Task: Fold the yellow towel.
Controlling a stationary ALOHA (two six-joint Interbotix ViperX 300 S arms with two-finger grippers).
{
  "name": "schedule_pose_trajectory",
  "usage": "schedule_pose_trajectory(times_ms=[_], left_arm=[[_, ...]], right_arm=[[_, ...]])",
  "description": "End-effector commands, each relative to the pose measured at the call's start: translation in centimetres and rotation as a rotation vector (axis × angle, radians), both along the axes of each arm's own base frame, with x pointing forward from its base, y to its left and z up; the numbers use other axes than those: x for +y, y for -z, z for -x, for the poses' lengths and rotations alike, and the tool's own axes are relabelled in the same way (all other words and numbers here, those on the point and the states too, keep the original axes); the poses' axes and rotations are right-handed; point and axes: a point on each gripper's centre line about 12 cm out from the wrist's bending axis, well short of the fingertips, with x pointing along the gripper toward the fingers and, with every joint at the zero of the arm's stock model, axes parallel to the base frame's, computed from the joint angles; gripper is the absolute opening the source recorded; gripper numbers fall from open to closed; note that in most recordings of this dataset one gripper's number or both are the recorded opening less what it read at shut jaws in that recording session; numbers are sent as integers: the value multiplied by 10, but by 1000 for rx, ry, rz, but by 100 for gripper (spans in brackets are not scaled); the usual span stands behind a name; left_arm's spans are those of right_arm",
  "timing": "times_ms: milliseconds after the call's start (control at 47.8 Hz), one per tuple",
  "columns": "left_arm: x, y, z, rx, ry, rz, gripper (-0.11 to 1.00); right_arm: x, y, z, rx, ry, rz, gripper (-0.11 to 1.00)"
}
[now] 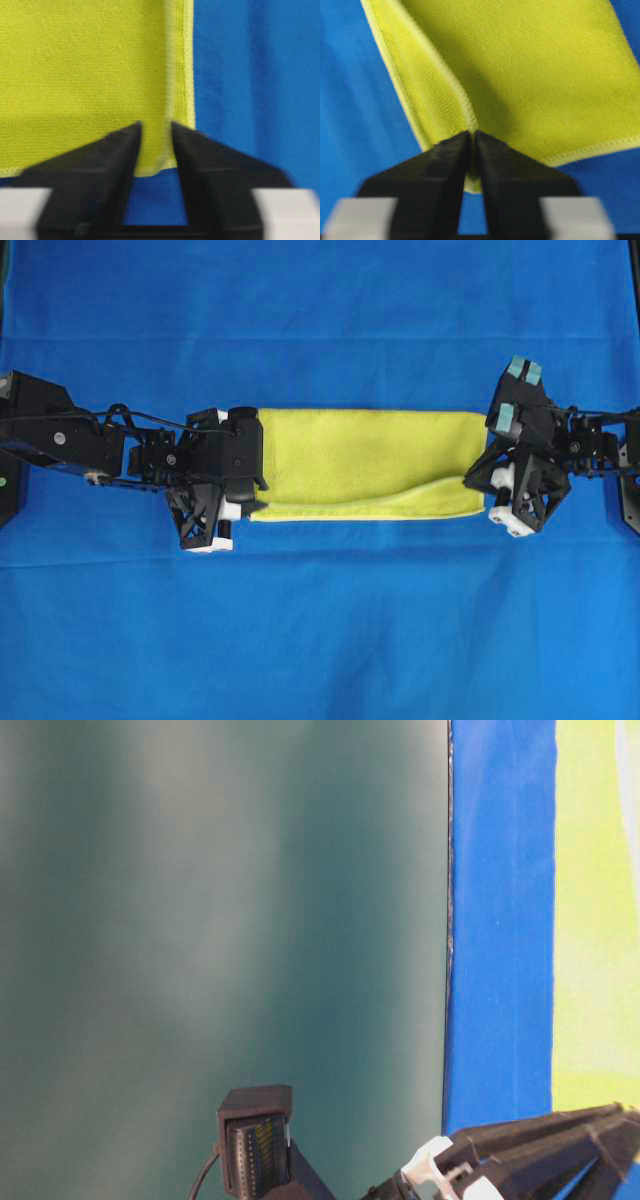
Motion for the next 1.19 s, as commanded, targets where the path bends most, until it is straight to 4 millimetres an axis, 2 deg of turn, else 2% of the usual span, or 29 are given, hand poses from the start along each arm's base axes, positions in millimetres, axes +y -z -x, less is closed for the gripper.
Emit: schedule_pose_trajectory(times_ms=[0,84,146,230,314,460,586,753,920,1025,1171], left_arm=[[-1,-18,-4,-51,1,2,39],[-1,-29,-2,-66,8,-4,55],[1,-40,0,-85,10,-12,60],[7,-50,2,-112,-4,-15,56],[22,-52,3,-121,-39,-26,56],[51,-47,0,-107,-105,-51,56],[72,-31,-1,-60,-148,-65,56],[90,-4,-3,-6,-192,-66,56],[104,14,-2,27,-224,-64,56],[110,21,0,49,-244,-59,56],[110,27,3,81,-246,-54,51]], right_arm=[[3,-14,-9,-37,-20,8,35],[3,-26,-10,-46,-42,28,58],[3,-35,-10,-58,-56,47,66],[-1,-48,-8,-89,-70,85,61],[-12,-51,-5,-95,-48,114,61],[-42,-43,0,-58,46,144,61],[-61,-26,2,14,91,160,61],[-69,-1,-2,89,106,145,61],[-77,19,-4,132,129,125,61],[-79,26,-4,145,137,117,61],[-80,27,-5,146,139,115,61]])
